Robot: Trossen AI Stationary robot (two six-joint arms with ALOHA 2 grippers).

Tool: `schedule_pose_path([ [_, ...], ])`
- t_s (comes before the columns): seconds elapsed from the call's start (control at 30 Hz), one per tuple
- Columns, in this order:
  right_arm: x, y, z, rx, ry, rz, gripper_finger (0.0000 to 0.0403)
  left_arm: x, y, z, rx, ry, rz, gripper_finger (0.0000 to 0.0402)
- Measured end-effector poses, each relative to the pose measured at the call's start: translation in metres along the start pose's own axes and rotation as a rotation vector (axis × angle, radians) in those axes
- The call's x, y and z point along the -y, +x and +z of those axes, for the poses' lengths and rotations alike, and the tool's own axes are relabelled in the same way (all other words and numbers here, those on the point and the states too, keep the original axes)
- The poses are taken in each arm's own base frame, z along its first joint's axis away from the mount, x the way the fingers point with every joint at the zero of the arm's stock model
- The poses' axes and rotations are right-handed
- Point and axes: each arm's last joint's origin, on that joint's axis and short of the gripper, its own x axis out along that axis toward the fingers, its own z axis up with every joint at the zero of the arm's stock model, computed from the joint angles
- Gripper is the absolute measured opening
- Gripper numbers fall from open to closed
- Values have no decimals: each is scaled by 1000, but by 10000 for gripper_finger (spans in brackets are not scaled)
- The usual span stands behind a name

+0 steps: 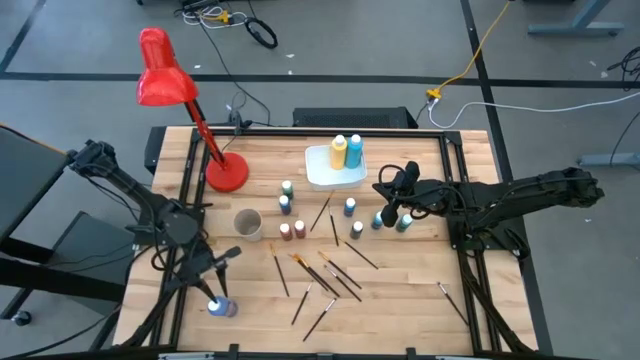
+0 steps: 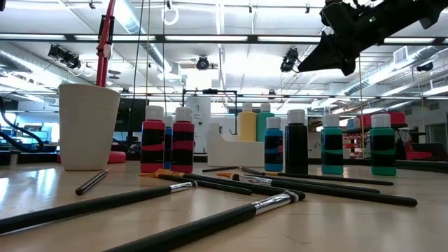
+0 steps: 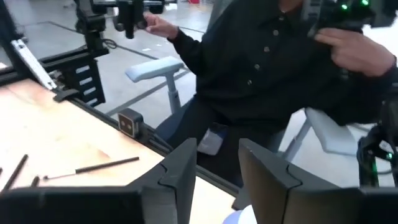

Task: Pick & Place Paint Supplies
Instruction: Put the large blue paint bottle into the white bin

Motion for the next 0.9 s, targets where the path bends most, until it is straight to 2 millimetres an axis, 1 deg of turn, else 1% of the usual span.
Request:
schedule_pose_path([
  [0.13,0,0,0,0,0,0,13,1,5,-4,-30,63,-63,162],
  [0.27,0,0,0,-1,0,0,13,4,13,-15,-101,61,-119,184],
  [0.37,0,0,0,0,0,0,13,7,18,-23,-141,67,-142,192],
  [0.5,0,0,0,-1,-1,0,13,9,25,-27,-165,82,-133,194],
  [0.9,0,0,0,0,0,0,13,8,33,-37,-240,53,-120,188],
])
